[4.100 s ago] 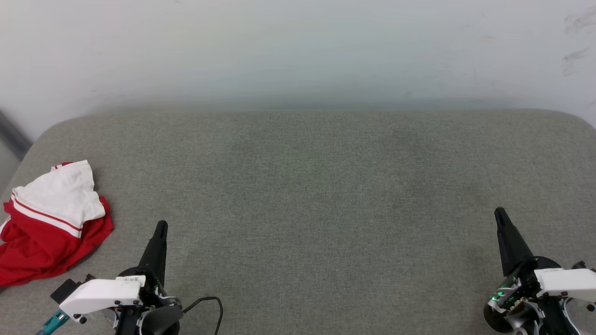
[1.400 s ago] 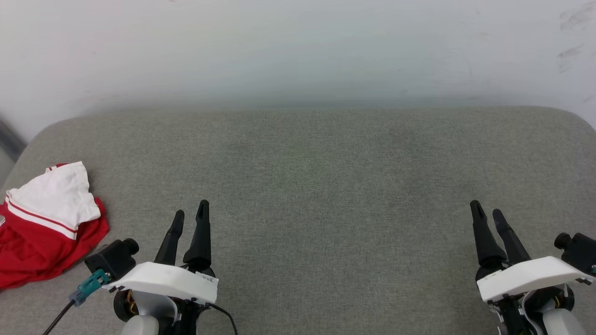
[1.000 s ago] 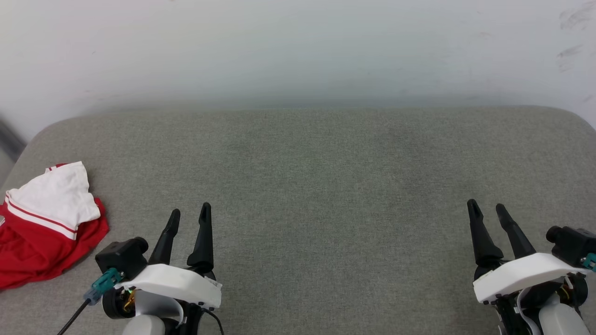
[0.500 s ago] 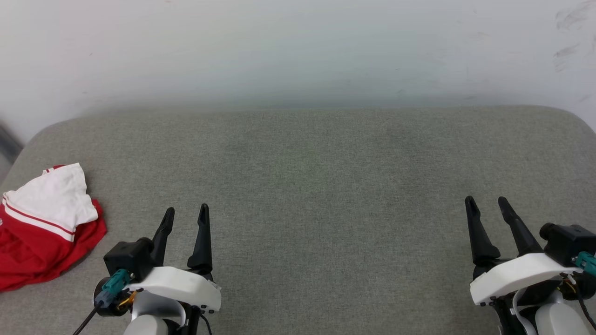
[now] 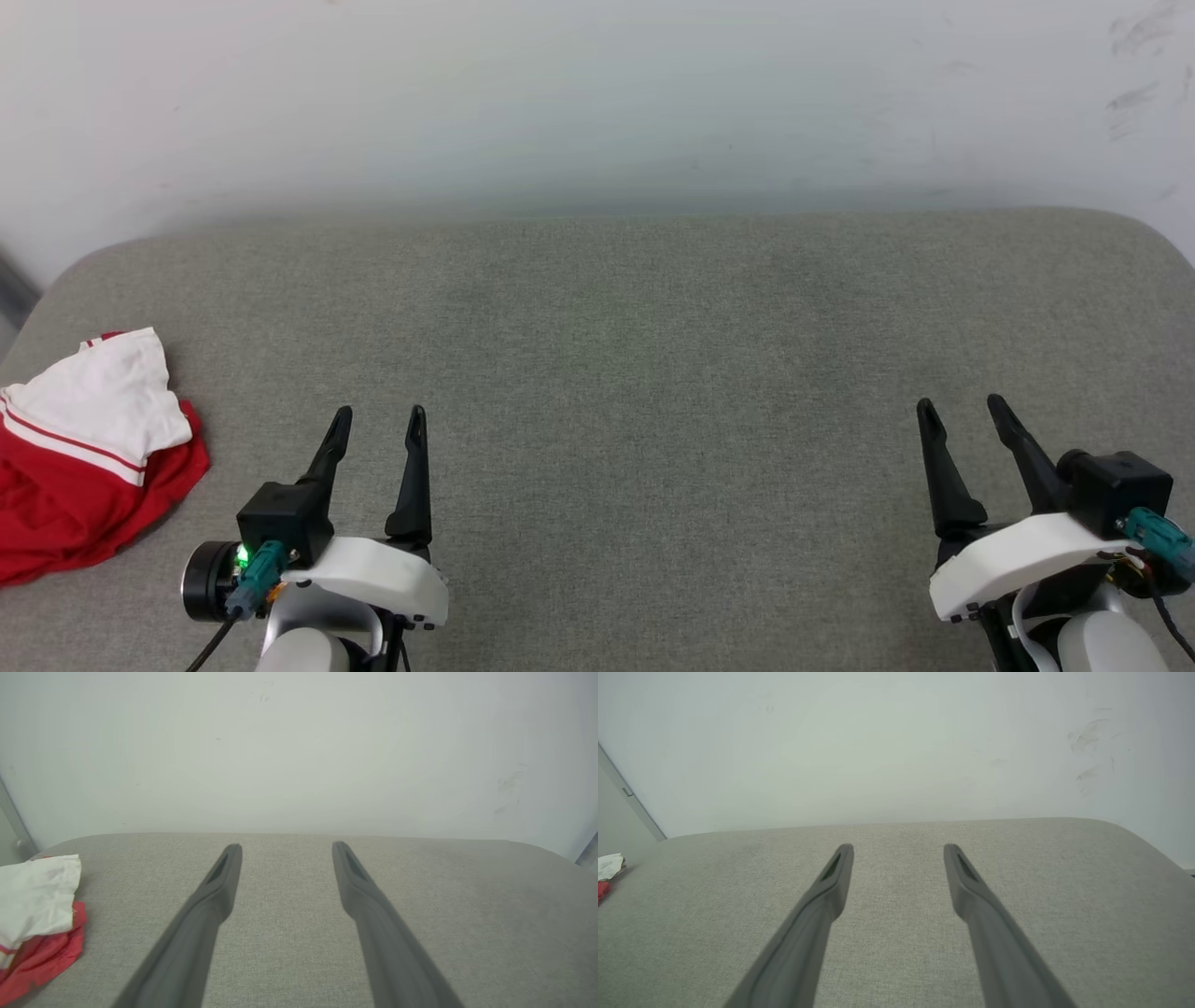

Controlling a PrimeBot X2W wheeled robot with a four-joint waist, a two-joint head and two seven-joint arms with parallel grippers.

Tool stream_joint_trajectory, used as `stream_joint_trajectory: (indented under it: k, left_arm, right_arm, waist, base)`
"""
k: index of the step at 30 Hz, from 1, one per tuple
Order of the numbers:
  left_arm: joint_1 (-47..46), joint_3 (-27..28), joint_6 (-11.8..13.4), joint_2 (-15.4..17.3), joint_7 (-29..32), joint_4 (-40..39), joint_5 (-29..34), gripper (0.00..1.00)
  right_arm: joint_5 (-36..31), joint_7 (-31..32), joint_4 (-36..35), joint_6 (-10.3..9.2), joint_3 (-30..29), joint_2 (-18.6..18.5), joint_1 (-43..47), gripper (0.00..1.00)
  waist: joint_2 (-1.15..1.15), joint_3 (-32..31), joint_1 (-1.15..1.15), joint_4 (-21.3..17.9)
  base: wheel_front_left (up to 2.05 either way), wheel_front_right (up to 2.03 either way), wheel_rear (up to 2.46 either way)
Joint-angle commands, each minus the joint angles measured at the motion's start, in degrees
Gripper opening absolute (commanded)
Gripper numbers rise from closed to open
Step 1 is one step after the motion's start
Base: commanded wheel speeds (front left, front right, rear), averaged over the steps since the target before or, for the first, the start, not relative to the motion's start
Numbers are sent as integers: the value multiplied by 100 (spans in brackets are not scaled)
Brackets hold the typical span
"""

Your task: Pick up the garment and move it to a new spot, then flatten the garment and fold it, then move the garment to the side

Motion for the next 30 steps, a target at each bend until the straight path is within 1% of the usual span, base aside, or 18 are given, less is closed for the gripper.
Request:
stream_joint_trajectory:
  k: [1, 25, 30]
  left_arm:
    - [-85, -25, 26, 28, -53, -18, 155, 100]
    - [-89, 114, -3, -106, -293, 211, 931, 100]
    - [-82, 161, -24, -152, -299, 263, 884, 100]
  right_arm:
    - [-137, -49, -12, -2, 5, 32, 3, 100]
    - [-953, -238, -16, -2, -138, 131, -63, 100]
    - [-934, -230, -20, -2, -153, 144, -62, 100]
  waist:
    - [0, 8, 0, 0]
    - [0, 53, 0, 2]
    - [0, 44, 0, 51]
  base:
    - [0, 0, 0]
    - [0, 0, 0]
    - [0, 0, 0]
